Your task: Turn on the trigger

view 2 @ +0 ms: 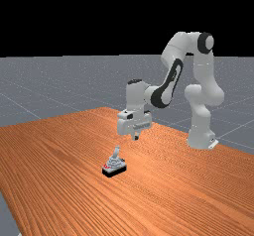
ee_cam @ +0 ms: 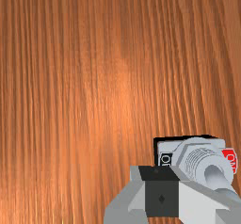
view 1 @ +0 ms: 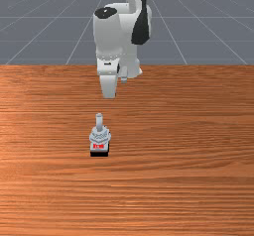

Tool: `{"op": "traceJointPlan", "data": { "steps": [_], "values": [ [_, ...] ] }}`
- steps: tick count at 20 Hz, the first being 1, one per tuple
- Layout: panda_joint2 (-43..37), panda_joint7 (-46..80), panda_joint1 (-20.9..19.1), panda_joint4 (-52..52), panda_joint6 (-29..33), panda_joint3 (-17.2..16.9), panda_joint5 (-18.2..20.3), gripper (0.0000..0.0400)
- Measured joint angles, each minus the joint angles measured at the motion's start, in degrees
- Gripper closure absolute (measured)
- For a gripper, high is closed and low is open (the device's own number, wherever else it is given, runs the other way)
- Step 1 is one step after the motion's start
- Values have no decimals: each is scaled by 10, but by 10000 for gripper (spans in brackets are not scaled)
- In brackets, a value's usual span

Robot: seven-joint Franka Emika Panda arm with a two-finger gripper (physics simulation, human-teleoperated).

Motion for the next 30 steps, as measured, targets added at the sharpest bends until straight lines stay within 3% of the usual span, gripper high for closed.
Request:
{"op": "traceJointPlan", "data": {
  "steps": [1,2,4,5,7,11,12,13,16,17,18,19,21,23,24,26,27,28,30],
  "values": [
    [2,77,17,-4,12,-14,-85,400],
    [5,88,20,-5,16,-17,-96,400],
    [14,83,20,-6,27,-17,-90,400],
    [16,59,11,-5,26,-11,-50,400],
    [18,51,6,-3,25,-14,-48,400],
    [19,94,16,-1,25,-33,-121,400],
    [21,80,13,1,26,-30,-105,400],
    [28,62,4,11,21,-21,-61,400],
    [54,75,7,50,7,-22,-58,400],
    [56,46,2,45,42,-16,-54,400],
    [70,77,8,75,1,-21,-56,400],
    [81,0,-16,93,-16,2,0,400],
    [100,-6,-22,124,-29,8,10,400],
    [121,-5,-23,158,-41,10,11,400],
    [120,32,-6,149,0,-5,-29,400],
    [132,49,2,173,-32,-12,-46,400],
    [146,42,-1,206,-102,-9,-40,400],
    [143,43,0,205,-125,-10,-43,400],
    [111,42,-1,153,-99,-12,-45,400]
  ]
}}
